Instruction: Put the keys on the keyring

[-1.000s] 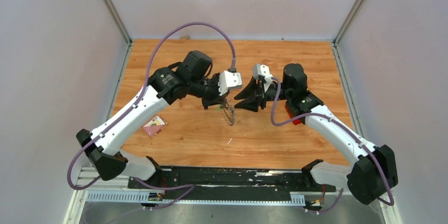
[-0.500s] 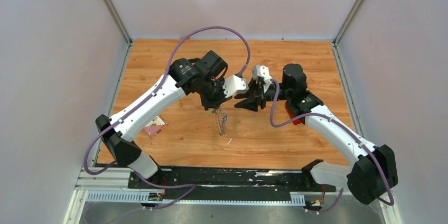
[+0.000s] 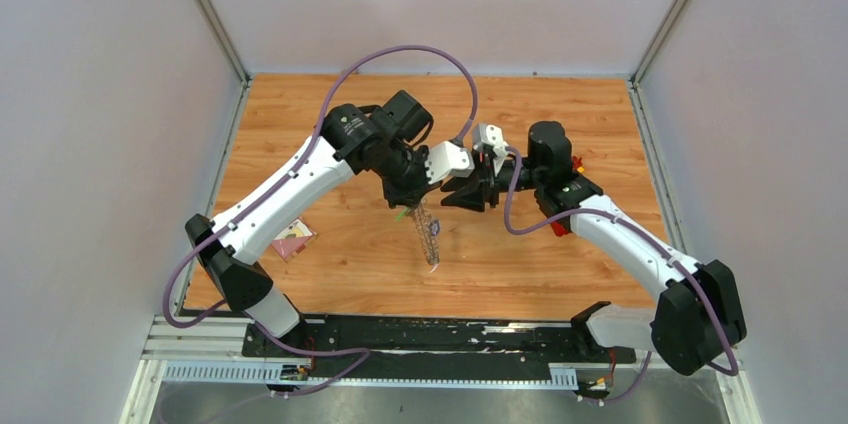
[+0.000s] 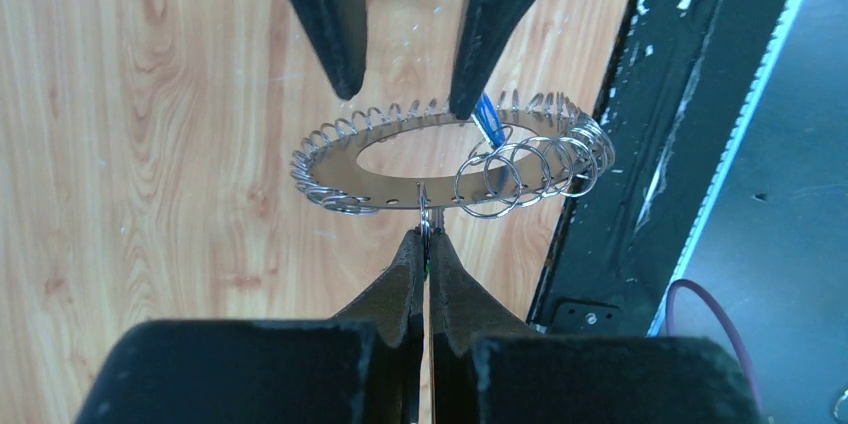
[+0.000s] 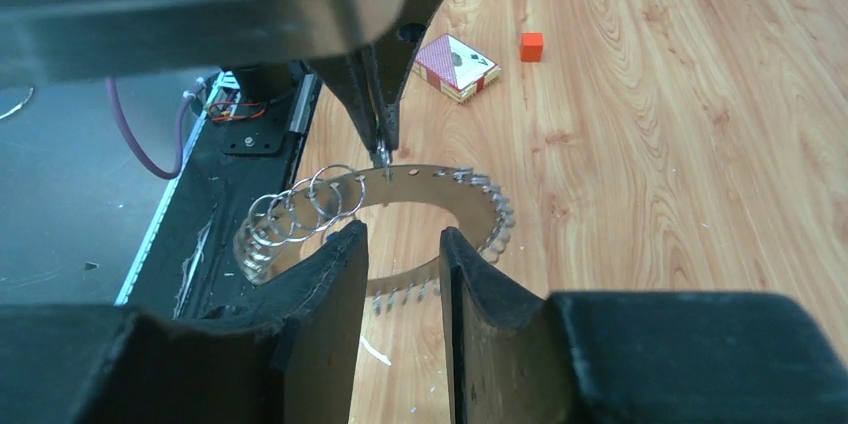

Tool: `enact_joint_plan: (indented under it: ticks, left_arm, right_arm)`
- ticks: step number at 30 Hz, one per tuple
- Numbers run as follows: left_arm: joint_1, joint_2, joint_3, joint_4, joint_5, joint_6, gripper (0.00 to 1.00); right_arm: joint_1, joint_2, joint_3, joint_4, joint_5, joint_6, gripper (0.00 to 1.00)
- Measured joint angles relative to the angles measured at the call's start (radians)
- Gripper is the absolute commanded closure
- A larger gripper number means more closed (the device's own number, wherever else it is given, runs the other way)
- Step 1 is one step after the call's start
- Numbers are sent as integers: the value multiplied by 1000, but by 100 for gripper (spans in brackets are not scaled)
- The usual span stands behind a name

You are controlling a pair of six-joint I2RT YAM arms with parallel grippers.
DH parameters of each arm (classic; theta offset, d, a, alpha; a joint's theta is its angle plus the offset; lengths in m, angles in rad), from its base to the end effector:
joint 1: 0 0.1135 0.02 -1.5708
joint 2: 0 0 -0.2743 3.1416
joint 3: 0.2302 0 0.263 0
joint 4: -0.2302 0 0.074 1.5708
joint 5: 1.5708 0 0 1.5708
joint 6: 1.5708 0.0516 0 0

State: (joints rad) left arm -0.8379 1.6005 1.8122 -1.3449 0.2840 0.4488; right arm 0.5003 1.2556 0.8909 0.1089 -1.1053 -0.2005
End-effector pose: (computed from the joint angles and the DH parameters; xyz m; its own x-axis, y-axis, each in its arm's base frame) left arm 0.2022 -0.2462 0.3883 -0.2019 0.8469 -0.4919 0.9773 0.2070 -0.0448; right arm 0.2320 0.1794 0.3144 -0.0236 -0.1148 -0.9931 -0.9986 -0.0446 0.0289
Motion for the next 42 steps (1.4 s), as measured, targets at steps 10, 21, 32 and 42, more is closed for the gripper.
enact_joint_plan:
  ticks: [10,21,32,42]
  left_arm:
    - [0,-7,-38,53,119,-1,100]
    - [1,-19,-50,66,153,-10,100]
    - [0,-44,-89,92,153,-23,100]
    - [0,-96,-139,137,124,-43,100]
  right_arm:
    - [22,17,-16,129,-63,115,68]
    - [48,39,-16,154,-81,136,75]
    - [59,41,-16,150,-81,134,78]
    - [60,41,-16,135,-71,121,77]
